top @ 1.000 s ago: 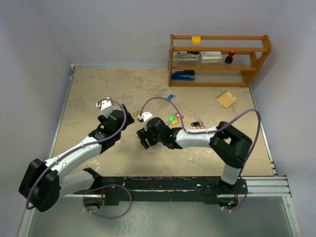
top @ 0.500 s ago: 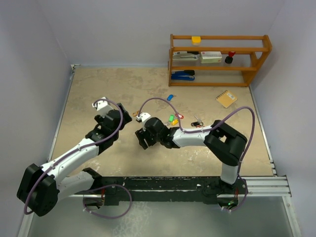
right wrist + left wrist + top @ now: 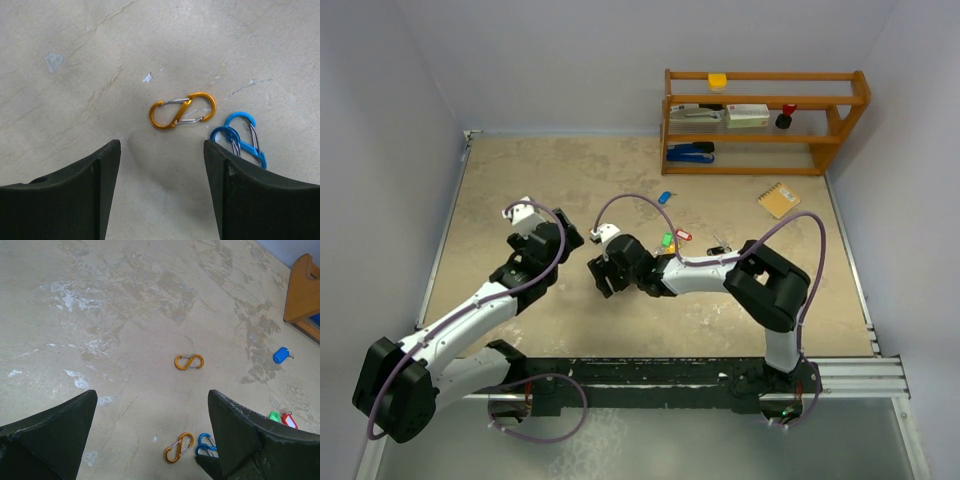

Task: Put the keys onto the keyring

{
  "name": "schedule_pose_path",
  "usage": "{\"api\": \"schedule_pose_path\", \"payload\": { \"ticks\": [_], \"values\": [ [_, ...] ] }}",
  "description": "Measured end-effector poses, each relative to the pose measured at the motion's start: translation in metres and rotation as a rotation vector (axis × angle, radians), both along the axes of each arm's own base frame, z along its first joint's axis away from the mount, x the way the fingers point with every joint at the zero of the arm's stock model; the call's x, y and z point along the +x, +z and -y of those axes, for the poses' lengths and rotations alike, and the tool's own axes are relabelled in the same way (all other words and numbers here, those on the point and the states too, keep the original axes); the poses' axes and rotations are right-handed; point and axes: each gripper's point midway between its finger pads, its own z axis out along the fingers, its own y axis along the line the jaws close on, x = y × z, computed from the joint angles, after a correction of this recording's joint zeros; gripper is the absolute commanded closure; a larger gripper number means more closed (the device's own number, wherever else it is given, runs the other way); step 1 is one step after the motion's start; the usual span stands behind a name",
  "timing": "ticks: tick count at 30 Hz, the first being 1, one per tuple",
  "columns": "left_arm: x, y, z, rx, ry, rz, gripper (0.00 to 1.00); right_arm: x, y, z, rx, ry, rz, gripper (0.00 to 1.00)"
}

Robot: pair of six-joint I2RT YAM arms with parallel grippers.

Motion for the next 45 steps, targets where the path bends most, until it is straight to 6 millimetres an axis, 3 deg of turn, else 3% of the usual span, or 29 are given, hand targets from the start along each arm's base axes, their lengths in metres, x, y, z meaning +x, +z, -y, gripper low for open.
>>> {"api": "schedule_pose_path", "payload": {
  "ticks": [16,23,29,33,37,43,45],
  "values": [
    [-0.003,-0.001,-0.008,0.012,0.021,-0.01,0.11,0.04,0.0,-0.004,-0.016,-0.101,0.053,0.29],
    [-0.005,0.002,-0.01,0.01,0.023,-0.006,0.11,0.045,0.002,-0.004,-0.011,-0.107,0.059,0.27],
    [-0.007,0.0,-0.011,0.016,0.023,-0.016,0.11,0.055,0.032,0.001,0.011,-0.146,0.122,0.25],
    [-0.007,0.0,-0.011,0.018,0.022,-0.019,0.11,0.069,0.069,0.02,0.019,-0.235,0.18,0.25],
    [-0.007,-0.001,-0.01,0.014,0.016,-0.021,0.11,0.089,0.085,0.059,0.007,-0.366,0.178,0.25],
    [-0.006,-0.005,-0.005,0.008,-0.002,-0.033,0.11,0.105,0.075,0.137,-0.043,-0.555,0.122,0.28],
    [-0.005,-0.009,-0.003,0.008,-0.01,-0.044,0.11,0.108,0.069,0.151,-0.068,-0.589,0.108,0.28]
  ]
}}
